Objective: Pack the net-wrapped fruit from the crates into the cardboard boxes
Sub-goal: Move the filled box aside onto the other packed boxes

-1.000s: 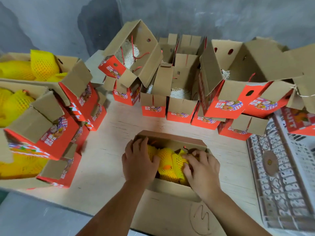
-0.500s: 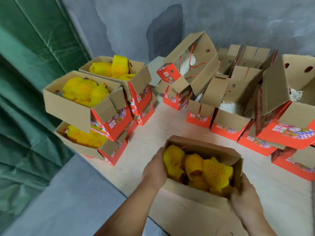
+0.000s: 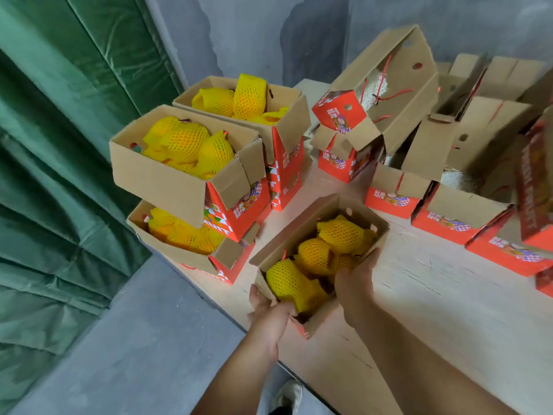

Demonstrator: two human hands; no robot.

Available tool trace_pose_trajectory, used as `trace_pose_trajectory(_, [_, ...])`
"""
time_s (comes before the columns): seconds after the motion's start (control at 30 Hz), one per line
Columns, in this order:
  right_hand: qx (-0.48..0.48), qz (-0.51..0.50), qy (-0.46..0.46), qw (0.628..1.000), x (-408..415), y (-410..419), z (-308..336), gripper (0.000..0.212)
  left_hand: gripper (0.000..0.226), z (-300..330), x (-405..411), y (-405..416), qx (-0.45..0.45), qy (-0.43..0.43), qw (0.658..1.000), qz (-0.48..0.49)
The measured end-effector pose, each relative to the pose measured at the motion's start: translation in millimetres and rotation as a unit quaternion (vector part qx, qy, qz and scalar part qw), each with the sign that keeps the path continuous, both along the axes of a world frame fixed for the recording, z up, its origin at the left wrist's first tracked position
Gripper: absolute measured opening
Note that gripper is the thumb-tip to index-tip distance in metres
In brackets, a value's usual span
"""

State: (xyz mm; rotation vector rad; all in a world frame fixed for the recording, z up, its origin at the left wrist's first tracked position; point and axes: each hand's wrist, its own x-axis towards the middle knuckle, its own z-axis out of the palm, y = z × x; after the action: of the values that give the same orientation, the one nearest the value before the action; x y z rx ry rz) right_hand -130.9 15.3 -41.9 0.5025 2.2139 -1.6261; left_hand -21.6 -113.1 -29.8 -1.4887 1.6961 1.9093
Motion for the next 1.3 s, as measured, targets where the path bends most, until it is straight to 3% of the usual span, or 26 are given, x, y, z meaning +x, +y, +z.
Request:
trace_pose_trajectory(0.03, [-0.014, 0.001, -0.003, 1.000, -7, -6, 2, 0.082, 0.101, 0, -5, -6, -0.046, -0.011, 0.999, -0.008])
trace_pose_trajectory(0.1, [-0.040, 0.026, -0.006, 0.999, -26, -15, 7, 0.079, 0.086, 3, -14, -18, -0.186, 0.055, 0.981, 0.019])
trace_pose_trajectory(0.17, [-0.054, 0.044, -0.001, 0.998, -39, -31, 13, 0.072, 0.066, 5, -22, -33, -0.357, 0.149, 0.922, 0.015])
trace_pose_trajectory(0.23, [-0.063, 0.059, -0.005, 0.996, -45, -54, 18, 0.064, 0.049, 8, -33, -46, -0.480, 0.201, 0.849, -0.087])
trace_pose_trajectory(0.27, [-0.074, 0.074, -0.015, 0.994, -46, -65, 19, 0.063, 0.041, 10, -40, -48, -0.499, 0.234, 0.822, -0.147])
trace_pose_trajectory(0.33, [-0.102, 0.104, -0.056, 0.988, -45, -78, 22, 0.076, 0.025, 16, -56, -49, -0.446, 0.286, 0.815, -0.237])
trace_pose_trajectory(0.4, [-0.086, 0.122, -0.096, 0.984, -37, -74, 30, 0.088, 0.020, 22, -72, -47, -0.354, 0.305, 0.840, -0.275])
trace_pose_trajectory(0.5, [-0.085, 0.094, -0.101, 0.987, -19, -47, 42, 0.065, 0.019, 26, -91, -34, -0.268, 0.307, 0.864, -0.297])
trace_pose_trajectory(0.6, [-0.111, 0.042, -0.032, 0.992, -8, -21, 66, 0.035, 0.027, 36, -109, -1, -0.229, 0.338, 0.855, -0.319])
trace_pose_trajectory(0.67, [-0.096, 0.008, 0.025, 0.995, -9, 1, 89, 0.029, 0.029, 49, -123, 30, -0.198, 0.354, 0.848, -0.342])
trace_pose_trajectory(0.77, [-0.044, -0.029, 0.127, 0.991, -20, 51, 134, 0.041, 0.027, 84, -148, 84, -0.091, 0.379, 0.837, -0.383])
trace_pose_trajectory(0.9, [0.156, -0.099, 0.282, 0.941, -52, 145, 195, 0.054, 0.033, 154, -190, 163, -0.020, 0.422, 0.791, -0.443])
trace_pose_trajectory(1.0, [0.223, -0.151, 0.307, 0.913, -81, 209, 227, 0.061, 0.030, 194, -227, 220, 0.008, 0.419, 0.776, -0.472])
trace_pose_trajectory(1.13, [0.164, -0.123, 0.140, 0.969, -109, 259, 231, 0.079, 0.018, 207, -256, 274, -0.048, 0.405, 0.751, -0.519])
trace_pose_trajectory(1.17, [0.186, -0.101, 0.115, 0.971, -113, 266, 227, 0.070, 0.017, 204, -261, 283, -0.068, 0.399, 0.748, -0.526])
trace_pose_trajectory(1.23, [0.309, -0.044, 0.114, 0.943, -118, 276, 219, 0.021, 0.022, 194, -267, 295, -0.098, 0.375, 0.750, -0.536])
trace_pose_trajectory(1.27, [0.361, -0.021, 0.110, 0.926, -120, 280, 215, 0.008, 0.030, 189, -268, 298, -0.107, 0.362, 0.751, -0.542])
trace_pose_trajectory(1.3, [0.403, -0.018, 0.114, 0.908, -122, 285, 209, 0.018, 0.038, 185, -267, 301, -0.119, 0.351, 0.750, -0.548])
